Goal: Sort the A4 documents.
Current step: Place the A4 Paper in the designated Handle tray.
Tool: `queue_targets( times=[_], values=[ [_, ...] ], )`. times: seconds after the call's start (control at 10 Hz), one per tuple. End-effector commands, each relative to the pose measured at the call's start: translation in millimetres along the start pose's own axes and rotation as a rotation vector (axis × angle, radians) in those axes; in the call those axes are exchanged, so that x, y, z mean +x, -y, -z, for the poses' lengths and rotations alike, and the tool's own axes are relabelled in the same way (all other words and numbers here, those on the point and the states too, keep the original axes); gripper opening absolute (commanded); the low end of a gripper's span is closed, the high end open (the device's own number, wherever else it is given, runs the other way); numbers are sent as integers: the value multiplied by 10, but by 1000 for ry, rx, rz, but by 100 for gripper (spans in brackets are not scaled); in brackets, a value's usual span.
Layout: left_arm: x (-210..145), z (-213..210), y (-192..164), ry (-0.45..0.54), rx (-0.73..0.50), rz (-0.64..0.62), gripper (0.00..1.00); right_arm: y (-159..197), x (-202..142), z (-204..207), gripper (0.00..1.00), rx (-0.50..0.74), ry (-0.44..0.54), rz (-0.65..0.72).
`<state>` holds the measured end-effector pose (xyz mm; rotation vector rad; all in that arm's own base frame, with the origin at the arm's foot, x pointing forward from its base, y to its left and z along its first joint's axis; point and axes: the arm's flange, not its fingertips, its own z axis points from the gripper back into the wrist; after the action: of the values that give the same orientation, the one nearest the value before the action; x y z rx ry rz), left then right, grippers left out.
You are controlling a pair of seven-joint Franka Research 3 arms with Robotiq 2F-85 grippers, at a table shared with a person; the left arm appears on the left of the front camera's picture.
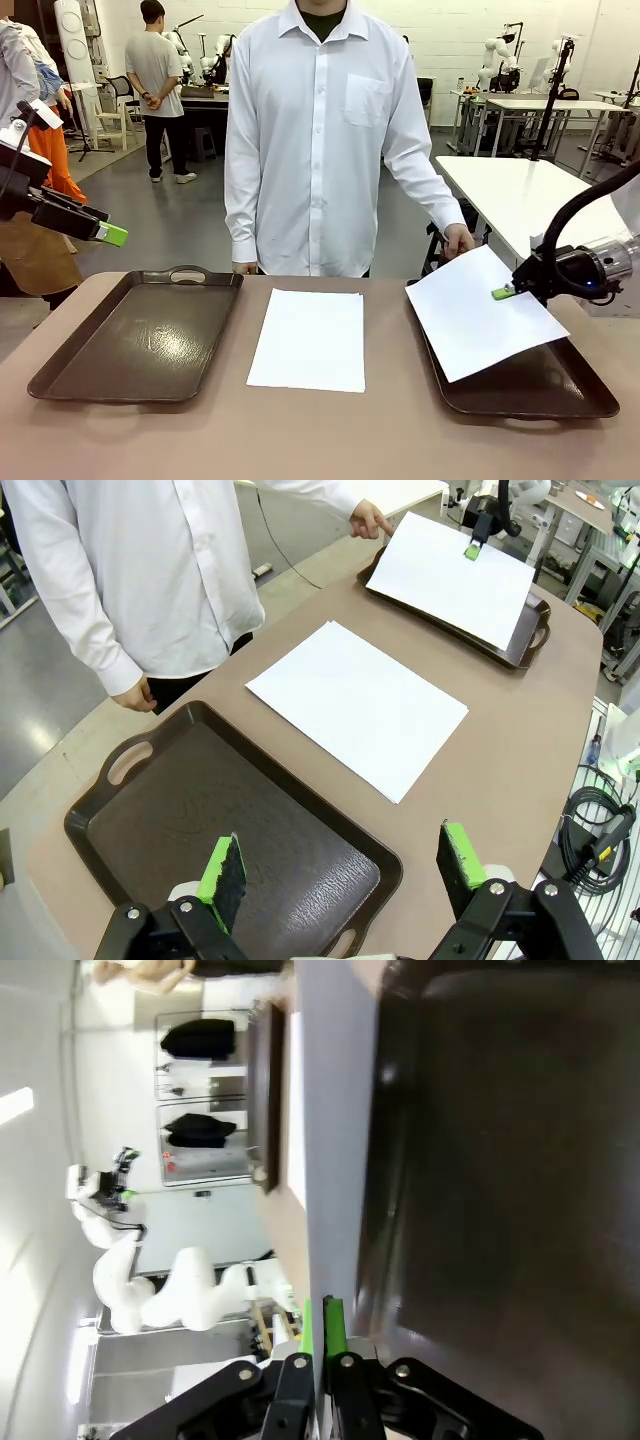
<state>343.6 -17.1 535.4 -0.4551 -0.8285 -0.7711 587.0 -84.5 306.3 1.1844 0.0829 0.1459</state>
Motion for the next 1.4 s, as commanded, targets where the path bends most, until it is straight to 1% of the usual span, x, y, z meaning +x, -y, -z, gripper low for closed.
queue_targets(
  times=[0.0,0.1,0.2,0.4,0.6,0.8,1.3],
  values=[
    [-15,14,-26,8,-12,14,100,22,19,66,1,-116,-21,20],
    [-15,14,-26,8,-12,14,100,54,-13,82,1,-159,-35,34],
    [-15,14,-26,8,-12,14,100,83,-52,74,1,-196,-20,52],
    [-15,14,-26,8,-12,14,100,137,-159,12,1,-254,59,101],
    [-15,14,-26,8,-12,14,100,207,-274,-9,1,-286,112,132],
    [-15,14,-26,8,-12,14,100,208,-305,4,1,-301,98,137],
    [-15,14,-26,8,-12,14,100,124,-231,59,1,-369,60,115]
  ],
)
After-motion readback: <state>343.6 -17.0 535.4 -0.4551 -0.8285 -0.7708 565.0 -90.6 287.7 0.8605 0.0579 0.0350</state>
